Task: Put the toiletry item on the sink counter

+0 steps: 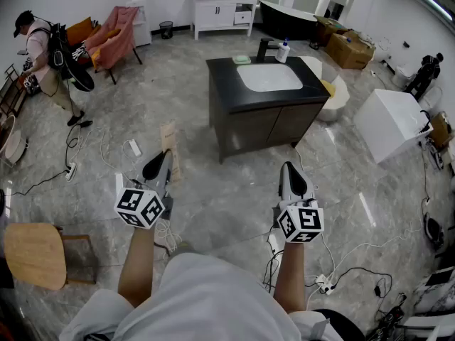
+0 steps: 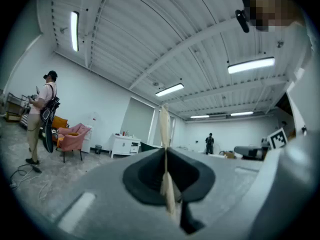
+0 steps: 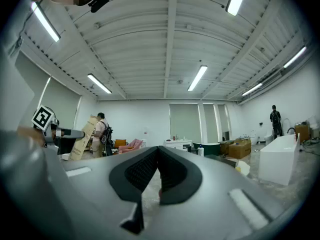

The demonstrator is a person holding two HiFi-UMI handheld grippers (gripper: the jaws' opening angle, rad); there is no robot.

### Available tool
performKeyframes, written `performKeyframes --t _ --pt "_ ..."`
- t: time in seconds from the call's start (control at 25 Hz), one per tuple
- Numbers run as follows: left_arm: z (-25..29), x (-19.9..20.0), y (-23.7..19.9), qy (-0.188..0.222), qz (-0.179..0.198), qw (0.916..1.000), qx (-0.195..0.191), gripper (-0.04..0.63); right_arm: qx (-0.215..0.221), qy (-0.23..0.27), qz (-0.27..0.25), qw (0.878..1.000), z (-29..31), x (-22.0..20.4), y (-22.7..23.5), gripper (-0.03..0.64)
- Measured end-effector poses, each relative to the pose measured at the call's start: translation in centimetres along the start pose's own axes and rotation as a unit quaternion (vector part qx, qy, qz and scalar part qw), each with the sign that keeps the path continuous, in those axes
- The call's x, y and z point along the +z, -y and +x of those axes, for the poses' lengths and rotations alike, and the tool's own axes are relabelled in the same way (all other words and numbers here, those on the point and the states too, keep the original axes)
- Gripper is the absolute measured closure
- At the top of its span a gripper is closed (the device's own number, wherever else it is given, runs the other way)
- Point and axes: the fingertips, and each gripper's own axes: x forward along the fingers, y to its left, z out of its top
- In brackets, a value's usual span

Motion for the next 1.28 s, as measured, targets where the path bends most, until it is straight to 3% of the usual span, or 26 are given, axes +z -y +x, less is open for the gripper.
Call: performKeyframes --t 0.92,1.28 --pt "1.2 -1.0 1.9 -0.008 -0.003 1.0000 0.005 0.594 0.024 0.000 0.002 1.000 0.1 -0.6 1.1 0.614" --pt "5.0 -2.7 0.9 -0.022 -0.010 0.9997 0.004 0.594 0.018 -0.015 0.015 1.000 3.0 -2.4 3.7 0.614"
